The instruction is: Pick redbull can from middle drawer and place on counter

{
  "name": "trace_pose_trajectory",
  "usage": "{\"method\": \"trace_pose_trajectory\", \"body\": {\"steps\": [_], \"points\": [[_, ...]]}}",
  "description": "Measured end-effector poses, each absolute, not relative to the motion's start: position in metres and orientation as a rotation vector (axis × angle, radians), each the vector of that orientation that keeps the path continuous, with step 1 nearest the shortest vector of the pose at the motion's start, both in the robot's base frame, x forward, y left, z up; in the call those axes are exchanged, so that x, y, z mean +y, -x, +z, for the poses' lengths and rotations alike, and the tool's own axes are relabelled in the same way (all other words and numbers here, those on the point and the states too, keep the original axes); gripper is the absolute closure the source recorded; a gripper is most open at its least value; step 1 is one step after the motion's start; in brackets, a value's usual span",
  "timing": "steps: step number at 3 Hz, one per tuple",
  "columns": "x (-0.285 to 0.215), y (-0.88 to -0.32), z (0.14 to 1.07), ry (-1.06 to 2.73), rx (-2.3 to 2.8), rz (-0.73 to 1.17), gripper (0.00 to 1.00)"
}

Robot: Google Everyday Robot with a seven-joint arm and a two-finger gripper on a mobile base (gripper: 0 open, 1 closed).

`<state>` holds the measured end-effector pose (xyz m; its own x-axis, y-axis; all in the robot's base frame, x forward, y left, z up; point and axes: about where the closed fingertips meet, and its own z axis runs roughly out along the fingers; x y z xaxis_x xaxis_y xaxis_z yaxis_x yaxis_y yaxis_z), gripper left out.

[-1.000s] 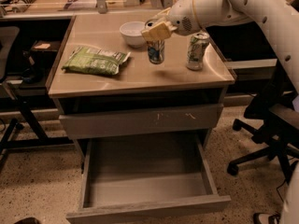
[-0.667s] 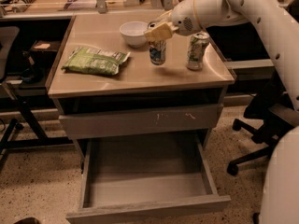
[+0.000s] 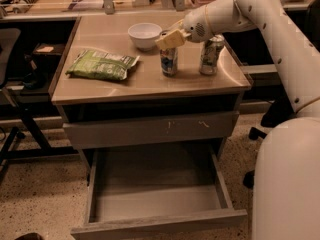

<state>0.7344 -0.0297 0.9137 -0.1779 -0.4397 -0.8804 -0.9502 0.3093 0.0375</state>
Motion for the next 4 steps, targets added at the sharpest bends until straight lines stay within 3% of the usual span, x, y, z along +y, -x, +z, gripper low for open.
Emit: {"method": "trace_pose_trajectory", "body": {"steps": [1,4], "points": [[-0.0287,-0.7394,0.9040,1.250,1.779,0.818,1.00],[-0.0286,-0.7394,0.9039,1.250,1.779,0.819,0.34]]}}
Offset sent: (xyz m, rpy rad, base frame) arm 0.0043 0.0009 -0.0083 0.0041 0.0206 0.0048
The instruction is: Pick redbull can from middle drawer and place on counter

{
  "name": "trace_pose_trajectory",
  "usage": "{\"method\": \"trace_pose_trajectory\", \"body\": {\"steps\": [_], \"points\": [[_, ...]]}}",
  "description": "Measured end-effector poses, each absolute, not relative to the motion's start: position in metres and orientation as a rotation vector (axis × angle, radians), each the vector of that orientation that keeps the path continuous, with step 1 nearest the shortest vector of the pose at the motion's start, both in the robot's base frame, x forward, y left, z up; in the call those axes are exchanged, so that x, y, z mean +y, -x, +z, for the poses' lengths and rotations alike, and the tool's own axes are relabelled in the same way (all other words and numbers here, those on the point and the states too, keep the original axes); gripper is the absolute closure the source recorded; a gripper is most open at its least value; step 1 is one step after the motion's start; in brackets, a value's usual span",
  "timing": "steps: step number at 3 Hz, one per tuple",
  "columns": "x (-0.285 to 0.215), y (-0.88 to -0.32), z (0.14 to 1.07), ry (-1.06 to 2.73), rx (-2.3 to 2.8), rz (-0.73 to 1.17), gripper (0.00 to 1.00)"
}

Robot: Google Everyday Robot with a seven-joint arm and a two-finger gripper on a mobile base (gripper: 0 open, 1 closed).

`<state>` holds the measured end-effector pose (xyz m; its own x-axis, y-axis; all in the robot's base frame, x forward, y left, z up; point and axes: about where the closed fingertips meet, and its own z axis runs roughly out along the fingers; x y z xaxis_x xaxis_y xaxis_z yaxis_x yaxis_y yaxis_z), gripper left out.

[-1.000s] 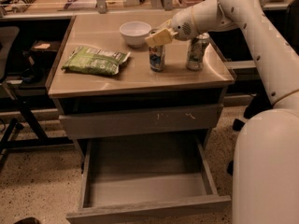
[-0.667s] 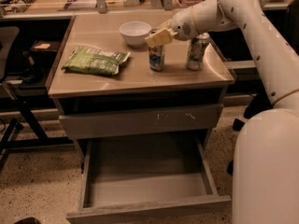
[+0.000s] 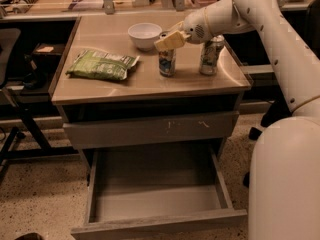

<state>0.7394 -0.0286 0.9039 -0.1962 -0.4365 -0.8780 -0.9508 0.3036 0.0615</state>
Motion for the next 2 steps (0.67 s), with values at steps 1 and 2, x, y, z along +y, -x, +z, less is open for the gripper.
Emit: {"method": "trace_pose_trajectory", "body": {"steps": [1,2], "points": [[-0.0285,-0.7394,0.9039,1.250,1.779,0.819,0.11],[-0.0285,-0.7394,0.9039,1.250,1.779,0.819,0.00]]}}
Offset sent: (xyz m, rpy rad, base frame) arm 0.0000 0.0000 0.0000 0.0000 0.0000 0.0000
